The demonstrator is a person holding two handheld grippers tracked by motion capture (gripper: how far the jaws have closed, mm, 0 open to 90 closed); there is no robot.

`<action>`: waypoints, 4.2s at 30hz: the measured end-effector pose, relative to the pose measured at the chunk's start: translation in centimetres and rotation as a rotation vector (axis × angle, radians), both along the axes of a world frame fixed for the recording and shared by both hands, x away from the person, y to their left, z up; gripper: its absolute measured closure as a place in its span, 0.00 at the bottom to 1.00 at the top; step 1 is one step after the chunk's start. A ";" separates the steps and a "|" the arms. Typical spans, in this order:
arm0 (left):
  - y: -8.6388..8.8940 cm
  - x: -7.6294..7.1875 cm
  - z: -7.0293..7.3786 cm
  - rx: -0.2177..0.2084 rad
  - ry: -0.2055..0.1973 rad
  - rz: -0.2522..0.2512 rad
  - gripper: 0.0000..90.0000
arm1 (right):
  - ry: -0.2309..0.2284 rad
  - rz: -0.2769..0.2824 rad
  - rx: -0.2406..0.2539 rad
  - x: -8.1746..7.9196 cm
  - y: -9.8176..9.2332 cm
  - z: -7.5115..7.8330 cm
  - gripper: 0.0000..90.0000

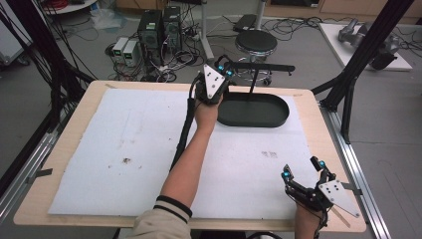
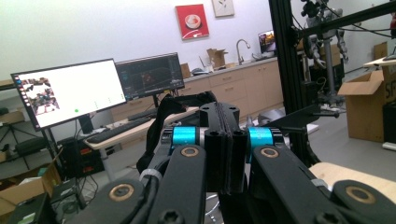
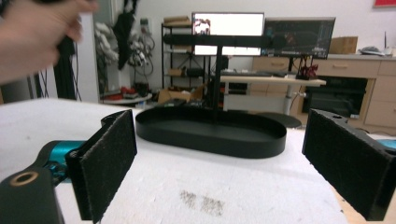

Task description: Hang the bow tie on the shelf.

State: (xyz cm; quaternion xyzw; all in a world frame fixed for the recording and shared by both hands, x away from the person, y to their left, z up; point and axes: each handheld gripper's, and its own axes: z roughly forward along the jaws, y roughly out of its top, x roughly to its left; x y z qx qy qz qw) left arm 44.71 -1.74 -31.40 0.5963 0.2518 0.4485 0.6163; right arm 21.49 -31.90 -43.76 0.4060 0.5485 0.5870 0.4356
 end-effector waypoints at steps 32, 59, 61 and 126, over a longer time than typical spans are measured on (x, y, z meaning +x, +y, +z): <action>-4.1 5.0 -3.9 0.106 0.156 0.028 0.99 | -0.085 0.034 0.000 -0.6 -0.3 1.1 0.10; -0.7 1.5 -5.0 0.085 0.204 0.005 0.50 | -0.093 0.030 0.006 -0.7 -0.1 1.5 0.10; 0.2 0.6 -4.8 0.080 0.207 0.005 0.46 | -0.090 0.024 0.005 -0.7 0.0 1.5 0.10; 35.6 -22.8 -10.0 -0.161 0.214 0.313 0.14 | -0.003 0.008 -0.054 -0.7 1.9 1.2 0.10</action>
